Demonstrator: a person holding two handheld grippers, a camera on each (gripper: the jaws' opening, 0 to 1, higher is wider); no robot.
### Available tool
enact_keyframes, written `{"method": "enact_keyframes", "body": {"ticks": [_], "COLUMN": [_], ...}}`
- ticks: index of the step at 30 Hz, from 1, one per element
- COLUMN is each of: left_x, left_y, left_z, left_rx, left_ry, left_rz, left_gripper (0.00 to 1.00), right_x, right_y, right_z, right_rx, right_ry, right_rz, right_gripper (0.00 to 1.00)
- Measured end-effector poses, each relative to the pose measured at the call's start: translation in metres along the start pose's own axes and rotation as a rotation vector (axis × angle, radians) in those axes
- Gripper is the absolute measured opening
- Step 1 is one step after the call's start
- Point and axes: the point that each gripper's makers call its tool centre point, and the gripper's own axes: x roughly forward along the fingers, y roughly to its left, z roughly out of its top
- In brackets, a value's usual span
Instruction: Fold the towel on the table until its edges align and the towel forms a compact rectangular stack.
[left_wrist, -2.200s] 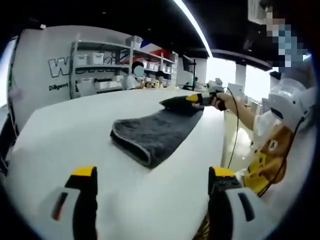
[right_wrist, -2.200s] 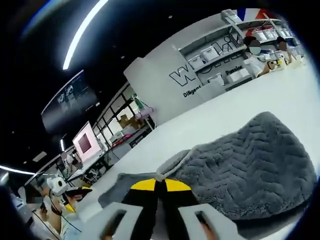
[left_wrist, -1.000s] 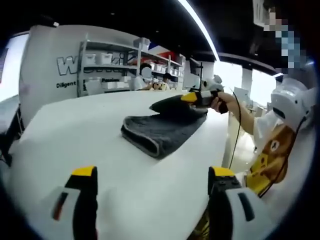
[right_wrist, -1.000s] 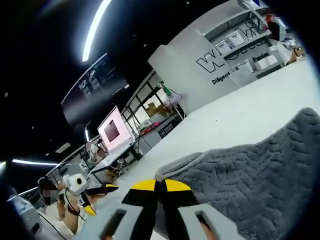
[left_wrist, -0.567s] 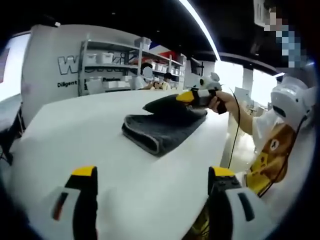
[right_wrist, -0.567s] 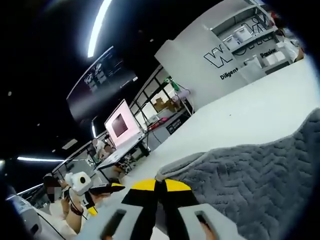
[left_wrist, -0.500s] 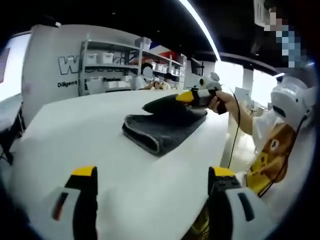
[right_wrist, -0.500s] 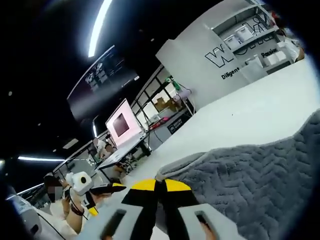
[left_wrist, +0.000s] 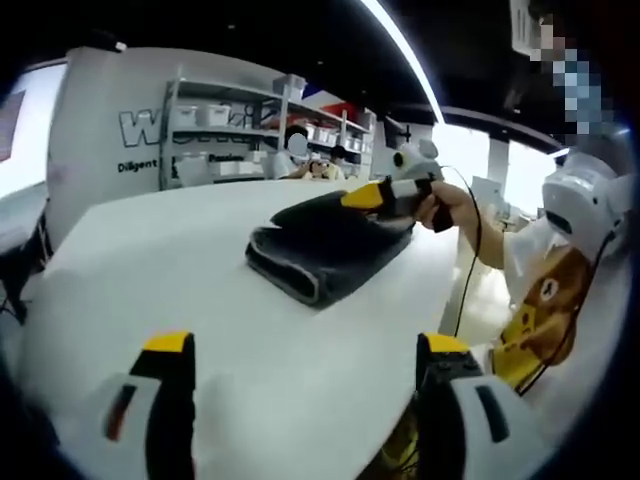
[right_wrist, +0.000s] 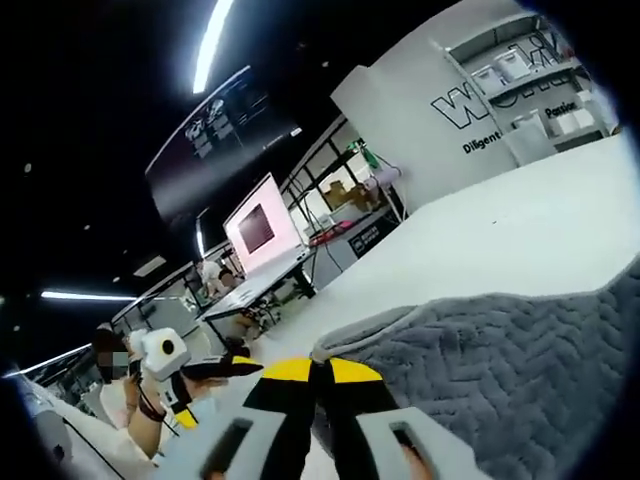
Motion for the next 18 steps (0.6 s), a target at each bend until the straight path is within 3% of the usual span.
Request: {"method": "enact_keyframes", "body": {"ticks": [7,18], "left_x": [-0.004,-0.006], "left_y": [0.002,0.001], "left_z": [-0.003,-0.005], "left_rx": [-0.008,-0.016], "left_ry": [-0.001,-0.005], "left_rz": [0.008,0.01], "left_gripper": [0.96,0.96], "right_x": [0.017,0.044], "right_y": [0.015,0.01], "right_z": [-0.007,-0.049], "right_rx": [-0.025,-0.059], "right_ry": [0.022,0.151], "right_rz": [0.035,0.02], "right_gripper": [0.04,0.04]}}
